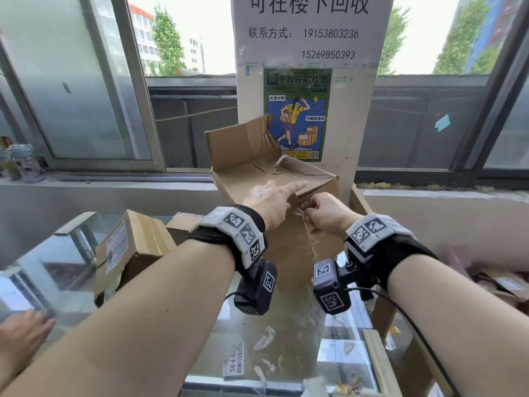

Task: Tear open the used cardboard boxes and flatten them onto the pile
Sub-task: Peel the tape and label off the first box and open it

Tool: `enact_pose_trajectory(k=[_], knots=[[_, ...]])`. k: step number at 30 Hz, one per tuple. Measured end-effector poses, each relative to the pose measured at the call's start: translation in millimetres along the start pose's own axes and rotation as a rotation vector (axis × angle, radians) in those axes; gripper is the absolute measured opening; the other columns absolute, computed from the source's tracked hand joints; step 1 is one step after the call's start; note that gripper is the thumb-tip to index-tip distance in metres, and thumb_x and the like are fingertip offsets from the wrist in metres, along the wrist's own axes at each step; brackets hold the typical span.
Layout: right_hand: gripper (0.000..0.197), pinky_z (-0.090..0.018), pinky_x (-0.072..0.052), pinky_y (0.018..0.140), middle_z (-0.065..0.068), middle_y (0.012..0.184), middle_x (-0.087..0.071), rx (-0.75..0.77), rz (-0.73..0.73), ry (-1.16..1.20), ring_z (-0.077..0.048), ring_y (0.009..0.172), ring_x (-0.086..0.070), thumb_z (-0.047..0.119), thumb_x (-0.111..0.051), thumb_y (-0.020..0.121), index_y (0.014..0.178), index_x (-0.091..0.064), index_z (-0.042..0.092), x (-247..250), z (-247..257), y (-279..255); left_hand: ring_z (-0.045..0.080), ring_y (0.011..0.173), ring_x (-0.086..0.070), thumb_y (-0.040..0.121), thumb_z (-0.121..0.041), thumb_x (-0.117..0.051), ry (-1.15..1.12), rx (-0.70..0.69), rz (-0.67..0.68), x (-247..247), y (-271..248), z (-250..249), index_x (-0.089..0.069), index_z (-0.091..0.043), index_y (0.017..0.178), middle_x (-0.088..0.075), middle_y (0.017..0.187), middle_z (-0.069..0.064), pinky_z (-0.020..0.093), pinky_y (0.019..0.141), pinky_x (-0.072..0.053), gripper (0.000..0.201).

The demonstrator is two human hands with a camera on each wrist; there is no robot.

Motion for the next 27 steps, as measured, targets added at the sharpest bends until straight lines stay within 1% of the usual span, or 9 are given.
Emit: enact_pose_trajectory(k=[2,4,8,10,13,16,21,23,27], knots=[[0.015,-0.044,-0.054,0.074,-0.012,0.08,-0.057,0.038,-0.024,-0.072,-0.024,0.069,-0.056,0.001,-0.039,0.095,0.092,-0.054,0.004,0.1,2.8,1.7,0.03,0.108,-0.05,0.102,-0.025,-0.036,-0.02,-0.021,0.015,-1.9,0.0,-0.5,-0.023,-0.056,0.141,-0.047,0.121,0.007,0.039,0.095,-0.043,0.052],[0.018,-0.041,-0.052,0.08,-0.008,0.086,-0.056,0.078,-0.026,-0.118,-0.024,0.081,-0.055,0.002,-0.041,0.094,0.106,-0.054,0.004,-0.2,5.9,3.5,0.029,0.108,-0.049,0.102,-0.024,-0.036,-0.027,-0.022,0.02,-3.1,0.4,0.7,-0.025,-0.057,0.14,-0.046,0.122,0.007,0.041,0.096,-0.044,0.052],[0.026,-0.045,-0.05,0.09,-0.012,0.099,-0.058,0.124,-0.041,-0.223,-0.029,0.093,-0.056,0.004,-0.042,0.092,0.114,-0.056,0.002,2.9,5.7,4.4,0.03,0.11,-0.049,0.101,-0.024,-0.036,-0.039,-0.018,0.029,-3.9,3.3,1.4,-0.028,-0.057,0.139,-0.045,0.124,0.007,0.042,0.097,-0.043,0.051],[0.025,-0.041,-0.05,0.085,-0.009,0.096,-0.056,0.15,-0.045,-0.249,-0.025,0.087,-0.054,0.004,-0.042,0.092,0.112,-0.058,0.003,2.9,6.2,3.6,0.029,0.11,-0.049,0.101,-0.024,-0.037,-0.042,-0.016,0.031,-4.4,4.6,2.6,-0.028,-0.058,0.139,-0.045,0.125,0.007,0.041,0.097,-0.044,0.051],[0.023,-0.032,-0.042,0.075,-0.004,0.092,-0.055,0.192,-0.042,-0.276,-0.02,0.083,-0.051,0.004,-0.044,0.093,0.109,-0.06,0.004,3.2,9.1,2.1,0.029,0.111,-0.049,0.101,-0.026,-0.037,-0.045,-0.013,0.04,-5.4,4.7,4.8,-0.028,-0.058,0.139,-0.044,0.125,0.006,0.041,0.098,-0.043,0.05],[0.021,-0.031,-0.043,0.078,-0.003,0.094,-0.058,0.215,-0.026,-0.306,-0.02,0.086,-0.053,0.004,-0.045,0.093,0.103,-0.062,0.006,2.9,10.1,1.5,0.03,0.116,-0.047,0.101,-0.028,-0.036,-0.056,-0.002,0.04,-6.7,4.5,6.9,-0.027,-0.057,0.14,-0.044,0.127,0.006,0.041,0.099,-0.041,0.05],[0.017,-0.029,-0.04,0.073,0.002,0.08,-0.057,0.236,-0.018,-0.273,-0.017,0.077,-0.051,0.006,-0.047,0.093,0.089,-0.062,0.012,-0.3,10.7,-1.3,0.035,0.115,-0.044,0.1,-0.043,-0.036,-0.042,0.037,0.01,-15.2,3.8,12.1,-0.02,-0.054,0.143,-0.046,0.123,0.007,0.049,0.101,-0.036,0.047],[0.019,-0.029,-0.039,0.07,0.007,0.071,-0.053,0.244,-0.001,-0.269,-0.013,0.069,-0.05,0.008,-0.048,0.094,0.08,-0.058,0.017,-3.0,14.2,-1.8,0.036,0.118,-0.04,0.097,-0.051,-0.036,-0.032,0.074,0.001,-16.3,2.5,16.4,-0.019,-0.054,0.143,-0.044,0.127,0.007,0.05,0.101,-0.033,0.049],[0.018,-0.022,-0.039,0.064,0.008,0.067,-0.053,0.249,0.03,-0.27,-0.004,0.061,-0.047,0.006,-0.049,0.093,0.08,-0.059,0.014,-9.1,20.3,-2.4,0.041,0.132,-0.026,0.097,-0.054,-0.034,-0.056,0.144,0.004,-17.9,-0.9,25.2,-0.017,-0.057,0.142,-0.031,0.145,0.006,0.057,0.105,-0.023,0.048]])
Point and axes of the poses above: each hand's wrist, its own y-axis towards the middle knuckle, its own x-axis out of the back of the hand, z = x × y, the point moved 9 cm from there along y, towards the middle knuckle
